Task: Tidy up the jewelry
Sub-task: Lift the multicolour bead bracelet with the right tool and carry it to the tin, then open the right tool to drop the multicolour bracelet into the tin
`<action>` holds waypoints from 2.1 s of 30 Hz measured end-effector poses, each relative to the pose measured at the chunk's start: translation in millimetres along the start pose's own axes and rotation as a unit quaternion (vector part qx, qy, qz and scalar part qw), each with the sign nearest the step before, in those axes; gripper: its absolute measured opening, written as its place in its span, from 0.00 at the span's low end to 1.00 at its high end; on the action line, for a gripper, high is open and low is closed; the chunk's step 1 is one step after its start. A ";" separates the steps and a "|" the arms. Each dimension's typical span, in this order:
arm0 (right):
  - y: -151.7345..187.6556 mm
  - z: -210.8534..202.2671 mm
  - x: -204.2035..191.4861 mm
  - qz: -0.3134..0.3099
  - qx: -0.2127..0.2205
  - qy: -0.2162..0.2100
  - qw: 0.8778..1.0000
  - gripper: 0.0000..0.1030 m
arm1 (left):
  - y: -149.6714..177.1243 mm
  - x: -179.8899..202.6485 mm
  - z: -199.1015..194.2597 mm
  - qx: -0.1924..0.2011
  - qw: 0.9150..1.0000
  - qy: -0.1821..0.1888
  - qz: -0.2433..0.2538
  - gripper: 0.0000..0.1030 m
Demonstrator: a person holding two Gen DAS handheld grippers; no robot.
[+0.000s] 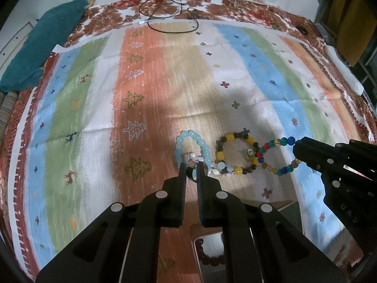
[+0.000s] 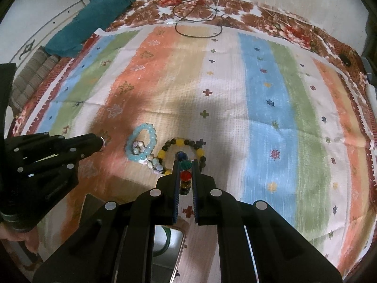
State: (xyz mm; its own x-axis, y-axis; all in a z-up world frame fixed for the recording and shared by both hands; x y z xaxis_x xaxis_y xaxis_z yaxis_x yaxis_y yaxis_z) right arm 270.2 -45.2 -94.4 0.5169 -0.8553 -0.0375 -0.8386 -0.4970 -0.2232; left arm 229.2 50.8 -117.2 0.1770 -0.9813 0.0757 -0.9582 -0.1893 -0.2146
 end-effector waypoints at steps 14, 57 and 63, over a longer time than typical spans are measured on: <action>16.6 -20.1 -3.2 -0.009 0.022 0.003 1.000 0.10 | 21.8 5.9 -22.1 0.020 1.000 -0.013 0.014 0.08; 78.1 -52.9 -26.3 -0.026 0.056 -0.018 0.998 0.10 | 94.8 34.0 -59.7 0.056 0.998 0.037 0.004 0.08; 79.7 -49.1 -27.6 -0.028 0.050 -0.017 0.998 0.10 | 95.5 35.1 -58.3 0.052 0.998 0.038 0.005 0.08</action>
State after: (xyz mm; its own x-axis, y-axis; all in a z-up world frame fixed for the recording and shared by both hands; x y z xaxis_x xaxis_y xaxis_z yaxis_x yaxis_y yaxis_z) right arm 180.7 -68.4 -63.4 0.5703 -0.8196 -0.0553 -0.7874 -0.5262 -0.3212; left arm 130.8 0.2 -78.2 0.1455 -0.9785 0.1462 -0.9304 -0.1856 -0.3160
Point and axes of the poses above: each gripper's, at about its wrist camera, not at the fingertips, and z roughly the way its jaws point, x to its right, y to its underside, the point moved 5 cm from there along z, roughly the way its jaws point, and after that the axes turned 13 degrees about -x, right-handed, at the moved point
